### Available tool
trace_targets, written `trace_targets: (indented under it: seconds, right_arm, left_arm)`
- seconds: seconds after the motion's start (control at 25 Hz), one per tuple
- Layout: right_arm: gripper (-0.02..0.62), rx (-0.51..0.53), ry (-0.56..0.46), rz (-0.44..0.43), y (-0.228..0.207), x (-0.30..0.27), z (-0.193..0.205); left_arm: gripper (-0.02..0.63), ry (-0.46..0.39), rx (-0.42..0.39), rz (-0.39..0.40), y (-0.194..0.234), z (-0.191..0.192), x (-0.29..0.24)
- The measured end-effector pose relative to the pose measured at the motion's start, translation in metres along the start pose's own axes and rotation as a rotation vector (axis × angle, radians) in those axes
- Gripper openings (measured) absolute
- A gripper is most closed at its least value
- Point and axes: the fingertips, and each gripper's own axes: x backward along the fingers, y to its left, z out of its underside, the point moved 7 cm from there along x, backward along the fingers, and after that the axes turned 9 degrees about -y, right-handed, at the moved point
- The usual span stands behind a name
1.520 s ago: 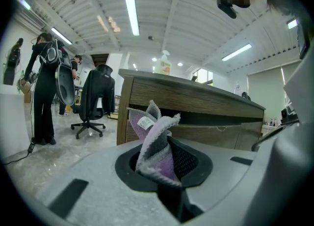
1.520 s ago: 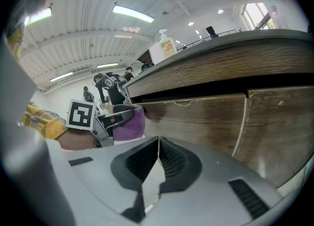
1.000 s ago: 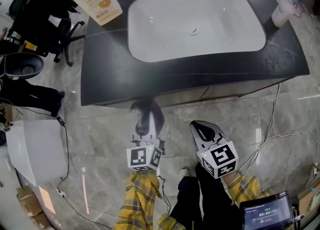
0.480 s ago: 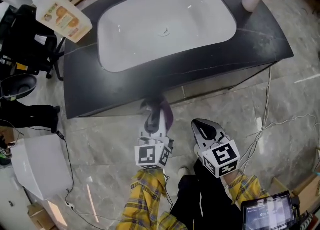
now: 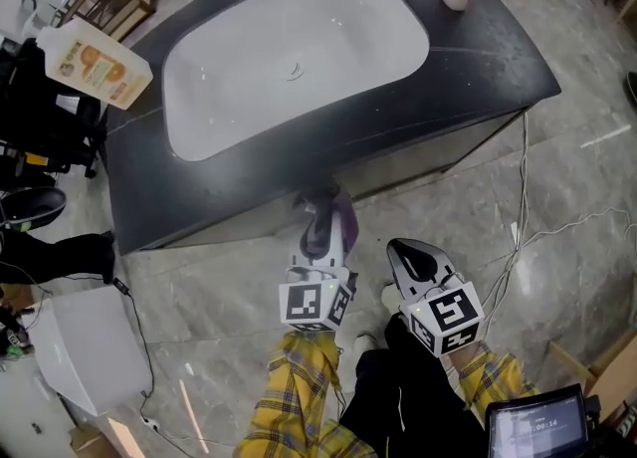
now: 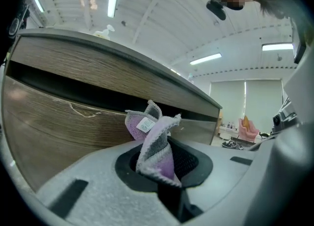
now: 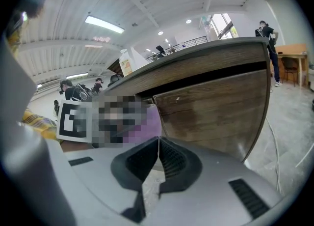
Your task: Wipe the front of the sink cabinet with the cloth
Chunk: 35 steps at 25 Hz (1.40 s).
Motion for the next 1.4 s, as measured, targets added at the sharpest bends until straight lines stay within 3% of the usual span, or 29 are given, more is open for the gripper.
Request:
trace_targets:
  seconds: [0.2,0.44,1.0,1.4]
  right_arm:
    - [0.006,-0.011,0.005,0.016,-0.003,0.004,0.004]
    - [0.006,0.009,0.012,-0.03,0.015,-0.005,0.004]
    - [0.006,0.065,0.09,-0.233,0.123,-0.04,0.033]
    - [0.006,0.117,0.139,-0.349,0.177,-0.081,0.054]
  left_arm:
    - [0.05,-0.006,0.007,0.046,-0.014,0.001,0.006]
    - [0.049,-0.015,-0.007,0.013,-0.002,-0.008,0.041]
    - [0.049,0.02,-0.062,-0.262,0.105,-0.016,0.174]
    - [0.049,0.0,-0.054,-0.419,0.169,-0.012,0.222]
